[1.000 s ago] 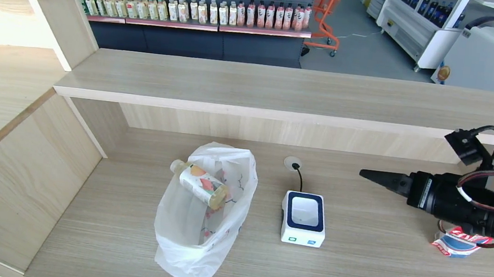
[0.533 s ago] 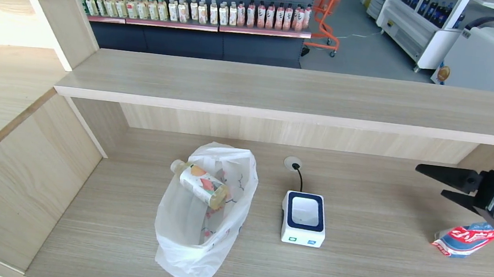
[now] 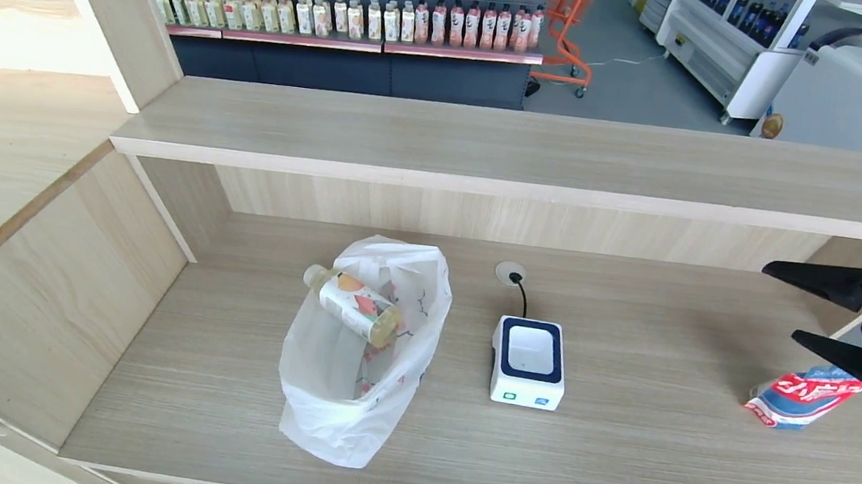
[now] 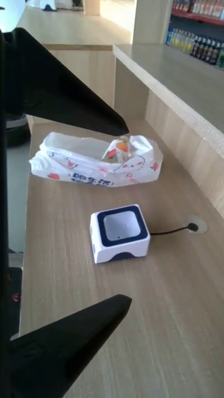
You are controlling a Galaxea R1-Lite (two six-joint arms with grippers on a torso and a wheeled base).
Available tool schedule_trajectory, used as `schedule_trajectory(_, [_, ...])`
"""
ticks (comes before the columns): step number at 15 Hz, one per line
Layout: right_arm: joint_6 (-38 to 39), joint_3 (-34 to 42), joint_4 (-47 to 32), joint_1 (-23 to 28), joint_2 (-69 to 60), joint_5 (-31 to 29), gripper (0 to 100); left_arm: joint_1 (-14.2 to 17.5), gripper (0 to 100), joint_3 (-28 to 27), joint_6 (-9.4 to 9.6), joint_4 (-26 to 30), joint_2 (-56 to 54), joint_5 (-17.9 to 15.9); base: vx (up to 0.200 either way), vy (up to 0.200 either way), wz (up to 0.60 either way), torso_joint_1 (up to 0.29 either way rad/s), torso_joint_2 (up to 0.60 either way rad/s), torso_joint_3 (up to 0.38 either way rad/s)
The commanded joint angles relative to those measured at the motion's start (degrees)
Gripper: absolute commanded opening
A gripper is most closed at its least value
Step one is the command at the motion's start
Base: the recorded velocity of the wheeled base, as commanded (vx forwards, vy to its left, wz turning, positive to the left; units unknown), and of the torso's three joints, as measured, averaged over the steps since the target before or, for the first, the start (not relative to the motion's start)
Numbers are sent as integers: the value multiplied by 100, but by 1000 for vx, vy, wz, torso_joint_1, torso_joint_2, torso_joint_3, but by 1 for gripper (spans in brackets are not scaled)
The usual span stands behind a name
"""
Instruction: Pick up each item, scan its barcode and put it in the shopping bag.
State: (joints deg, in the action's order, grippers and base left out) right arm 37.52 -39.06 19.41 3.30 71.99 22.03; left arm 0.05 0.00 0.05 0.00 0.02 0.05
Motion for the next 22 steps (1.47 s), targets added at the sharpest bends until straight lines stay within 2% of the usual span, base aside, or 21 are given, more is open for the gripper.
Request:
schedule_trajectory(1, [89,-23,-7,65,8,3,100,4,100,0,4,0,-2,4,-200,0,0,-12,-2,7])
schedule_trajectory(5, [423,-58,-7,276,96,12,100,4,100,0,-5,0,-2,-5,-150,0,0,-1,1,1])
schedule_trajectory(9, [660,-199,-7,575,342,3,100,4,100,0,4,0,6,-5,0,-200,0,-5,-2,5])
schedule_trajectory(11, [1029,-489,-7,663,474,12,100,4,100,0,13,0,6,-5,0,-200,0,7,2,0])
schedule_trajectory(13, [1776,-954,-86,689,562,3,100,4,100,0,13,0,6,-5,0,-200,0,10,2,7])
schedule_trajectory(17, [1820,-1517,-622,830,1133,-507,100,4,100,0,21,0,6,-5,0,-200,0,2,5,1])
schedule_trajectory(22, [2049,-2150,-1097,1093,1687,-533,100,4,100,0,21,0,24,-5,0,-200,0,0,7,3])
